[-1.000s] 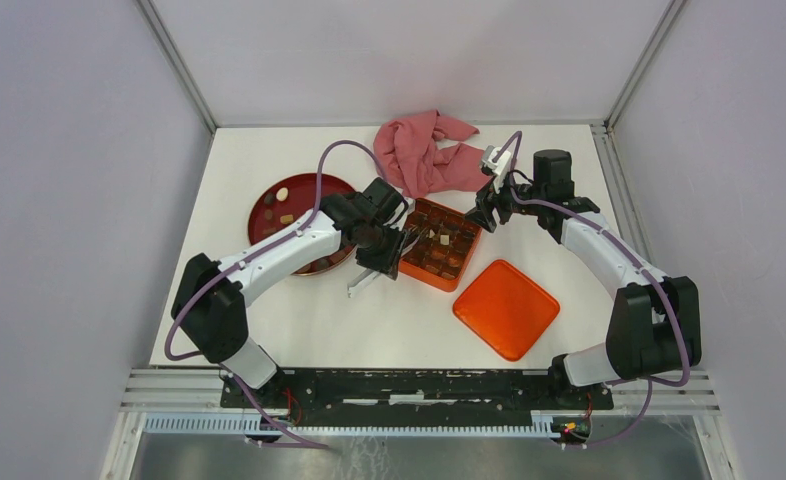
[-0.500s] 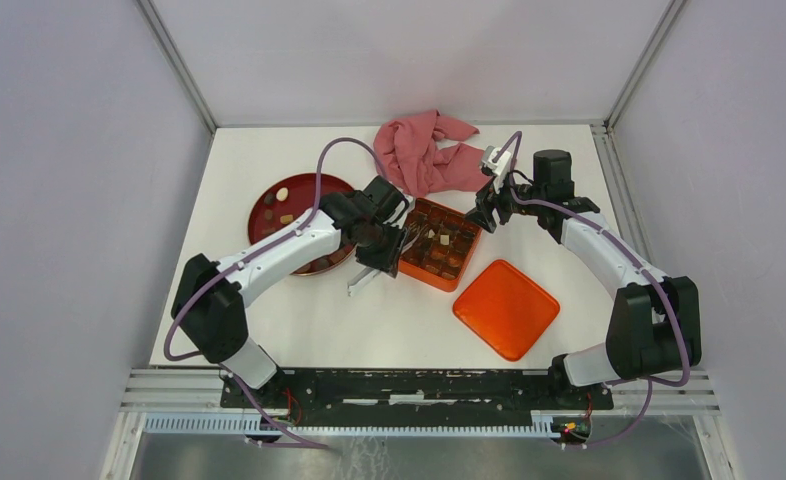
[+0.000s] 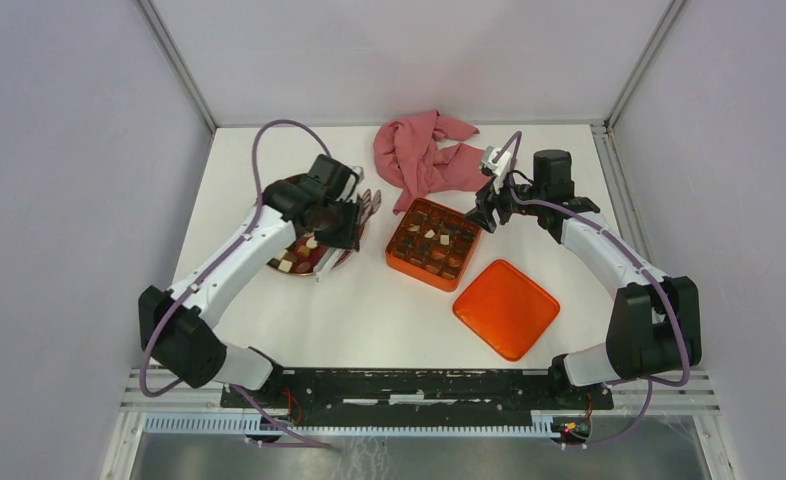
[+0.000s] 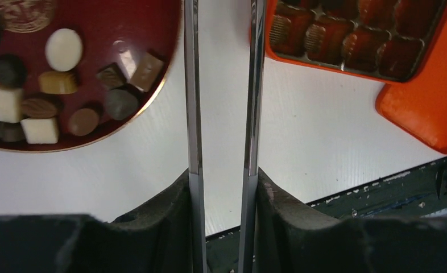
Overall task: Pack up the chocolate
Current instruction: Pick up the fake chocolate from the plate.
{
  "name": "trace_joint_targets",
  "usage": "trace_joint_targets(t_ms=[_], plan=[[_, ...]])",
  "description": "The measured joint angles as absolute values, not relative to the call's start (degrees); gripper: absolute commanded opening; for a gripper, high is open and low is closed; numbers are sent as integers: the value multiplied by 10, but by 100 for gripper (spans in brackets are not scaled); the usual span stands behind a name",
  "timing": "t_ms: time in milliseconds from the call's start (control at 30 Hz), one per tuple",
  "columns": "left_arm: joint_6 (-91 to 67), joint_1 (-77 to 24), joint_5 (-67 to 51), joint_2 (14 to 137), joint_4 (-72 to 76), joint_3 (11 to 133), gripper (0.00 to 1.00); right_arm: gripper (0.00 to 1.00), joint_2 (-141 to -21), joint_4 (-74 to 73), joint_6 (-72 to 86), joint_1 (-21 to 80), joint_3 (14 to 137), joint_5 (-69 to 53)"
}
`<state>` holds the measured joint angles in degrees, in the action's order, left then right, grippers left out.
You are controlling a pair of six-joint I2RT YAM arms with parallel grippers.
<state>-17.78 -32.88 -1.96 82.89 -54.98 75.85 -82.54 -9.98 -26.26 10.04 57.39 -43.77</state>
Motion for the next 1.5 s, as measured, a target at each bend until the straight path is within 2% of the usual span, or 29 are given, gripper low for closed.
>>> trace_joint_targets(t_ms=[200, 467, 1033, 1500], plan=[[-161, -243, -10, 775, -568, 732, 43, 70, -825, -100, -264, 100, 574, -441], [-153, -200, 30, 774, -609, 693, 43, 70, -825, -101, -266, 100, 574, -448], [-151, -192, 59, 861, -642, 708, 44, 70, -825, -104, -273, 100, 574, -450], [-151, -188, 85, 875, -656, 711, 48, 70, -825, -113, -273, 100, 574, -460]])
